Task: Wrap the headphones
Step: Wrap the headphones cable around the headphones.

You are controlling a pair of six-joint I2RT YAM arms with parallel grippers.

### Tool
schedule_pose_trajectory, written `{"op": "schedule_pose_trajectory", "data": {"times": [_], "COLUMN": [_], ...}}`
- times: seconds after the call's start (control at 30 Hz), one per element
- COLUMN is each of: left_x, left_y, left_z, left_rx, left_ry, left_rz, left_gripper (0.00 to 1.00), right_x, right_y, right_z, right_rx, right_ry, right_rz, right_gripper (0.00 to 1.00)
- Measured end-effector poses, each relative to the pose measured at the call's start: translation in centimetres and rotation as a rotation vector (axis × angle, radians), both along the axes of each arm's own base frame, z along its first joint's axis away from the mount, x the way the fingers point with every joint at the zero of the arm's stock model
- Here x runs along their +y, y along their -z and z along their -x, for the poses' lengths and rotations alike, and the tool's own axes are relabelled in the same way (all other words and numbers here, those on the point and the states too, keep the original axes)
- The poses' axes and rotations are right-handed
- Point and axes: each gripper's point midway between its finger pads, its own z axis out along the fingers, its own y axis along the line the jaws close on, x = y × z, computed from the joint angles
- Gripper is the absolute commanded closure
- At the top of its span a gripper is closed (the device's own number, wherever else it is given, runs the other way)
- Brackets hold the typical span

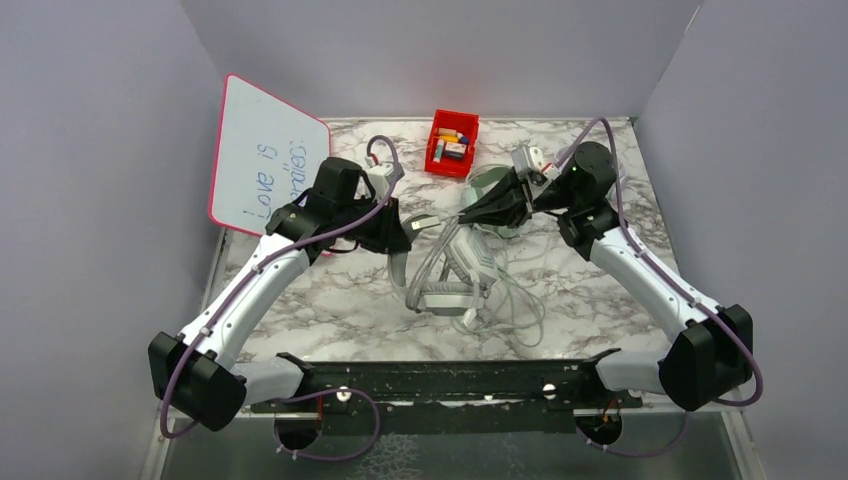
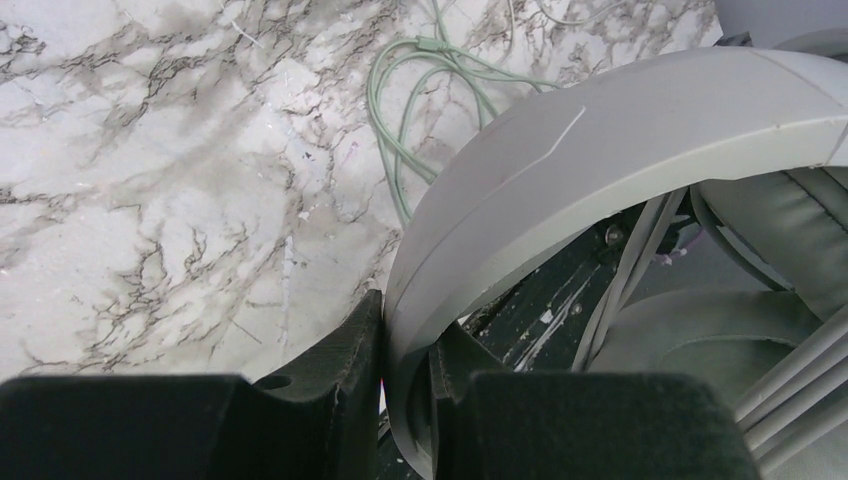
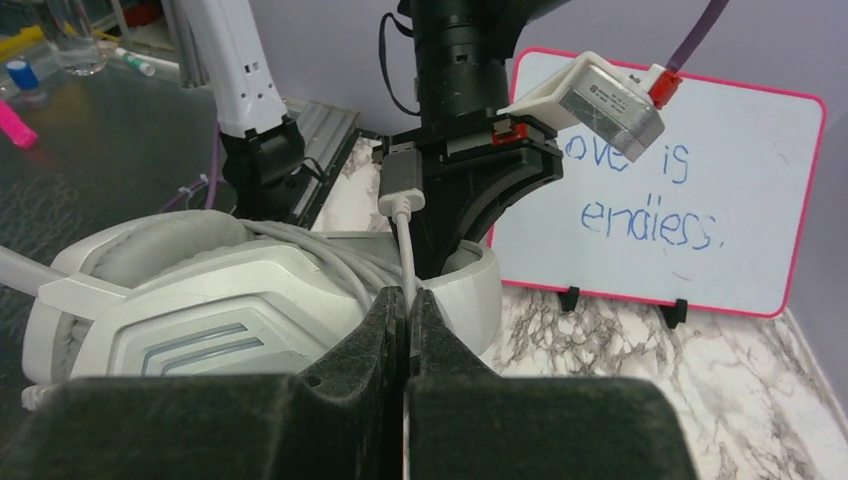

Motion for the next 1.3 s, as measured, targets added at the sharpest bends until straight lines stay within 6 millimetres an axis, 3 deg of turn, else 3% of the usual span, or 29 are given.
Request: {"op": "schedule_pose_trajectory", "data": {"times": [0.23,0.47,0.7,0.97,1.3], "left_x": [0.5,1.4,1.9,2.2,2.4], "left_y": [1.2,2.8,3.2,3.5,2.9], "left_z": [0.4,-0.4,-0.7,-0.4,-1.2], "left_rx": [0.034,0.052,0.040,0.050,0.035], "left_ry": [0.018,-0.020,-0.038,-0.038,-0.087], "left_rz": [-0.050,-0.119,-0.156,-0.176,-0.178], "left_gripper": [1.00,1.00,1.00,1.00,1.00], "right_x": [0.8,2.5,2.4,2.4,4.2], "right_y": [1.2,2.3,3.9,4.6,6.1], "right_z": [0.9,0.3,0.3,0.6,1.5], "right_rx": [0.021,0.103,0.162,0.193,0.260], "right_ry": [-0.078,-0.133,-0.109,-0.109,-0.084], "right_rz": [0.037,0.102,0.156,0.173,0.239], "right_gripper": [0.92,0.87,0.86,0.84,0.81]}}
